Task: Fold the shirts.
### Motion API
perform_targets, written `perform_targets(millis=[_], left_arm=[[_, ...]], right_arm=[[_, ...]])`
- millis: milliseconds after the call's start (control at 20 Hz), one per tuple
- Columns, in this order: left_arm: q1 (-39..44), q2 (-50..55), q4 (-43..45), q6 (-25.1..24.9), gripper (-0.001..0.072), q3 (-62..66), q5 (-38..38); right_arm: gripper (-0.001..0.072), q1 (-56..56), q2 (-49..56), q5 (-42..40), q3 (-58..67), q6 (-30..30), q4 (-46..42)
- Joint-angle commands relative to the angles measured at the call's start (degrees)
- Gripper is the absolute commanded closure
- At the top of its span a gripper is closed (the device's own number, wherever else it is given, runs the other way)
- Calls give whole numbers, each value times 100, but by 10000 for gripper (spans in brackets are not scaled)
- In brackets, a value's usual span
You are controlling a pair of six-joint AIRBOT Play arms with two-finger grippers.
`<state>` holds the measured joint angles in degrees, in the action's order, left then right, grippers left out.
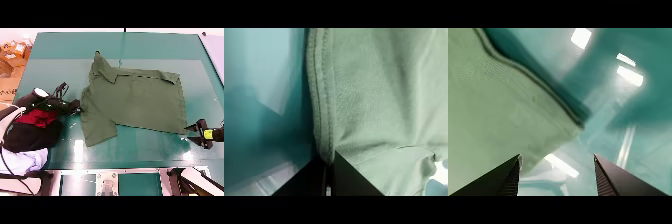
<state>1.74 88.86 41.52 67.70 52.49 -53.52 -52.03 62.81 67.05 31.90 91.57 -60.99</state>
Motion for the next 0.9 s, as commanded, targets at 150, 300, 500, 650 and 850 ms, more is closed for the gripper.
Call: perform_targets(millis=[150, 300, 500, 650, 850], left_arm=[[15, -7, -101, -76, 683, 396, -535], [15, -4, -98, -179, 682, 396, -553], [13, -7, -15, -223, 682, 424, -636], [-15, -20, 181, -214, 683, 490, -962], [-15, -302, 592, 0, 683, 529, -1080]], right_arm=[[196, 664, 717, -1325, -225, -76, 925], [197, 1161, 1069, -1405, -225, -74, 1099], [587, 1231, 1102, -828, -162, -501, 1040], [586, 1071, 1075, -79, 120, -678, 916], [591, 664, 938, 688, 664, -680, 686]])
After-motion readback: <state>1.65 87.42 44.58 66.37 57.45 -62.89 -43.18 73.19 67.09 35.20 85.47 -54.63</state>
